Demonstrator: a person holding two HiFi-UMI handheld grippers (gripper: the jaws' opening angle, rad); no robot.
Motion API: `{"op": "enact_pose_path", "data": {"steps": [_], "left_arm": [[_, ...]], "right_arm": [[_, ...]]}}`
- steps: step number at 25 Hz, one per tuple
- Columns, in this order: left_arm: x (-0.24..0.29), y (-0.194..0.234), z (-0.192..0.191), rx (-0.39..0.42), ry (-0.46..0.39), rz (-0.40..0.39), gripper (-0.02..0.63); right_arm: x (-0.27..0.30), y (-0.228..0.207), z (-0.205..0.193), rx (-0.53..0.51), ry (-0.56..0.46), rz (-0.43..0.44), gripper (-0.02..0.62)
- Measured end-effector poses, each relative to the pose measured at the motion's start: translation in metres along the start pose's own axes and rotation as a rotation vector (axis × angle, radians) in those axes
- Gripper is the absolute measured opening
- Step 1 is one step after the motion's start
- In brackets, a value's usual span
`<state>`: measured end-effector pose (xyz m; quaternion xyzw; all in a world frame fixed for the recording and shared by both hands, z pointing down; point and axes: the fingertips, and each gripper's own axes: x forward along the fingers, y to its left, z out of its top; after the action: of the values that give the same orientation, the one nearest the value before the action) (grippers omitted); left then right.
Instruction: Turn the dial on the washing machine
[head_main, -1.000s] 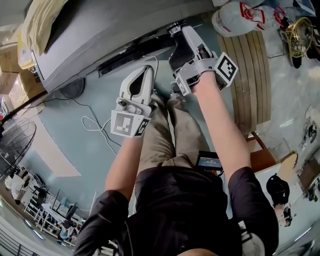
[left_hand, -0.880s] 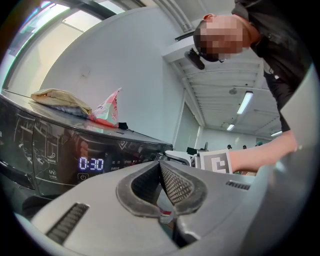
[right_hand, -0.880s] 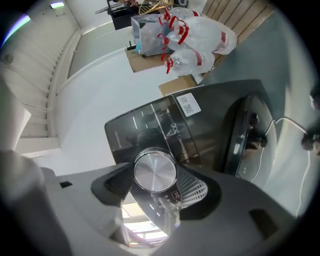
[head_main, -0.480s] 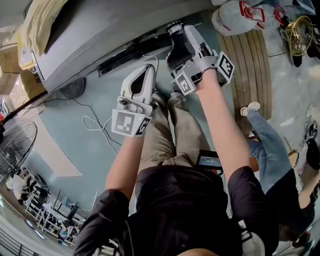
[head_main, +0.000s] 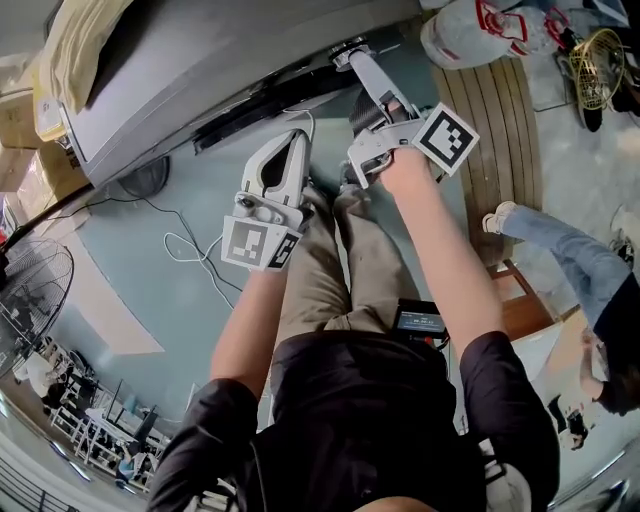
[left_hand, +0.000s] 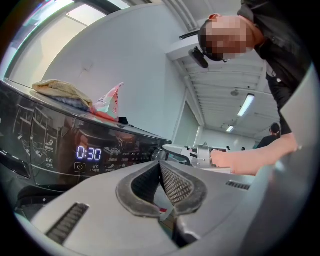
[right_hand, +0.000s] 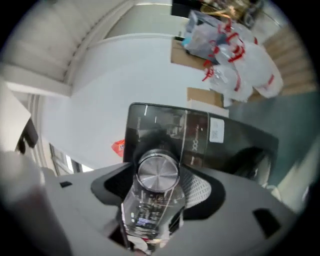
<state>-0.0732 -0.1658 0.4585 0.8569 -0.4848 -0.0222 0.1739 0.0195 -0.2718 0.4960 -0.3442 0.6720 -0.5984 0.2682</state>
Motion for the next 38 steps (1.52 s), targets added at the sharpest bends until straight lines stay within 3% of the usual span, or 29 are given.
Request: {"op": "enact_pose_path", "data": {"steps": [5, 11, 13, 19, 22, 33, 38], "left_arm": [[0.001, -0.002, -0.001, -0.005, 0.001, -0.007, -0.005], [0.003, -0.004, 0.0, -0.01, 0.003, -0.014, -0.005], [0.003, -0.004, 0.0, -0.008, 0.003, -0.016, -0.004], [0.004, -0.004, -0.003, -0.013, 0.008, -0.021, -0.005], [0.004, -0.005, -0.005, -0.017, 0.015, -0.025, -0.005], [0.004, -0.003, -0.006, -0.034, 0.015, -0.026, -0.005], [0.003, -0.003, -0.008, -0.046, 0.016, -0.027, -0.004]], "right_arm": [[-0.005, 0.021, 0.009, -0.49, 0.003, -0.067, 0.281], [-0.004, 0.042, 0.007, -1.238, 0.053, -0.132, 0.327], [-0.004, 0.04, 0.001, -1.362, 0.078, -0.135, 0.327], [0.005, 0.015, -0.018, -1.535, 0.159, -0.171, 0.327], [0.007, 0.017, -0.018, -1.562, 0.131, -0.173, 0.327], [0.008, 0.019, -0.014, -1.547, 0.132, -0.199, 0.294], [0.007, 0.017, -0.015, -1.455, 0.117, -0.206, 0.276]]}}
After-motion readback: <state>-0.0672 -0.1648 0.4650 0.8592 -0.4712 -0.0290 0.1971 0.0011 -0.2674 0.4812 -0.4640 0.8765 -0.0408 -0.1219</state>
